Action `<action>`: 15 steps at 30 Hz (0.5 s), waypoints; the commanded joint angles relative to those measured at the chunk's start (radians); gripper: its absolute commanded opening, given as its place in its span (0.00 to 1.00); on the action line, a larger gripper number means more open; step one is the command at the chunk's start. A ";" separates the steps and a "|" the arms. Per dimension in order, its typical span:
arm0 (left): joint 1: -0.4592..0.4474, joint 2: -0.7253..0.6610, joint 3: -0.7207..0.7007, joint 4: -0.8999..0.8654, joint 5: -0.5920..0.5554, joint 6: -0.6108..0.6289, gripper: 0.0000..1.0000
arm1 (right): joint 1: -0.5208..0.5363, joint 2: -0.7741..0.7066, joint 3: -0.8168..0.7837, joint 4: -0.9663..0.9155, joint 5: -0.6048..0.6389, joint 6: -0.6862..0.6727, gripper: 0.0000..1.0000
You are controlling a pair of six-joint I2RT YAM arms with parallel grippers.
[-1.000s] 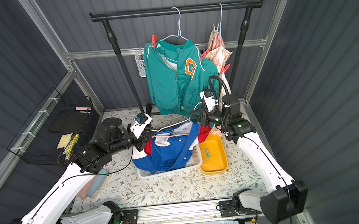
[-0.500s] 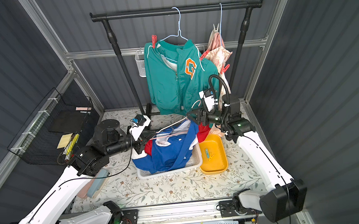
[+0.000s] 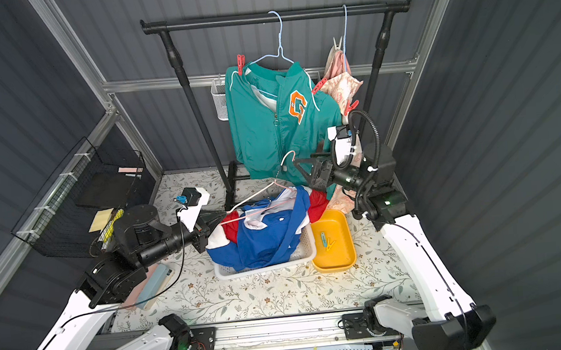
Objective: Remove the clothespins securing jackets to the hanger
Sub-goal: Remove the jacket from the hanger, then place the hanger at the clothesline.
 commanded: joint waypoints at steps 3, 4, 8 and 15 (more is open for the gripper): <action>0.005 -0.051 0.062 0.008 -0.143 -0.086 0.00 | -0.001 -0.038 0.059 -0.042 0.165 0.051 0.99; 0.005 -0.059 0.081 0.016 -0.159 -0.098 0.00 | -0.001 -0.042 0.059 -0.063 0.188 0.048 0.99; 0.005 -0.070 0.183 0.037 -0.245 -0.126 0.00 | -0.001 -0.032 0.033 -0.118 0.233 0.045 0.99; 0.005 -0.042 0.324 0.048 -0.360 -0.126 0.00 | -0.002 -0.039 -0.070 -0.116 0.239 0.063 0.99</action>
